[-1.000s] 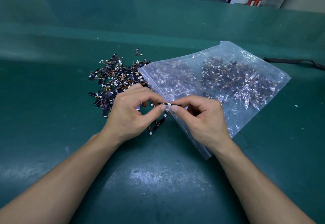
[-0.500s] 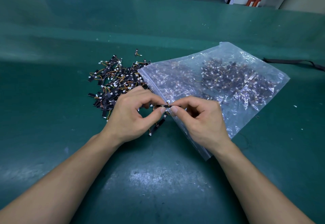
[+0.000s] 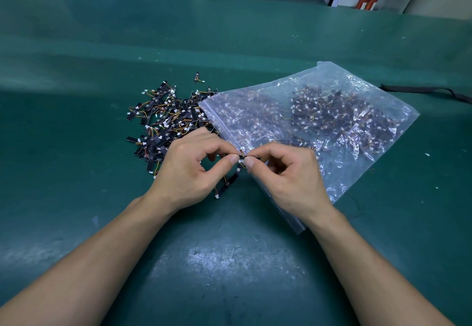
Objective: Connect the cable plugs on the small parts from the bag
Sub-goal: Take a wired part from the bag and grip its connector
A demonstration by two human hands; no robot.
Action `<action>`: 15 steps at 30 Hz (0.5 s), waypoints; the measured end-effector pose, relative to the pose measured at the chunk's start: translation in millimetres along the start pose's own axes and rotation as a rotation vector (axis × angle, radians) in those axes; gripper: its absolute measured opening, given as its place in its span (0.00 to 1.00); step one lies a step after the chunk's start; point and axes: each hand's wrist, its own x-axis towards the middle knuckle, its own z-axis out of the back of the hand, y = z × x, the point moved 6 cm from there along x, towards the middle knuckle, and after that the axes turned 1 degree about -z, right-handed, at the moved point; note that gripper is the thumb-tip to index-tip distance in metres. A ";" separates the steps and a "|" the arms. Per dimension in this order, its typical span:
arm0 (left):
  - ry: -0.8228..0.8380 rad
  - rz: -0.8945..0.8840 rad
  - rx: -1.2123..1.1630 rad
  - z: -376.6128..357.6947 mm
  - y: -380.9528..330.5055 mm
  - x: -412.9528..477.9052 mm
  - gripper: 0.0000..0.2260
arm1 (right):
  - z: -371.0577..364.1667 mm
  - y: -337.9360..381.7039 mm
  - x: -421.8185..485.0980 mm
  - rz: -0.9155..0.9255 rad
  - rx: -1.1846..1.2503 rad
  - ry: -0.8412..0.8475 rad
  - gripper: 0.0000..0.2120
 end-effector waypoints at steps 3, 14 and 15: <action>0.018 0.018 -0.012 -0.7 1.9 -0.3 0.02 | 0.0 0.3 0.6 -0.002 -0.010 0.007 0.04; 0.008 0.033 0.000 0.2 2.4 0.5 0.03 | -0.2 -2.0 -0.9 -0.054 0.021 0.004 0.02; 0.011 0.036 -0.001 -0.2 2.4 0.4 0.03 | -0.3 -1.6 -1.0 -0.049 0.012 0.007 0.03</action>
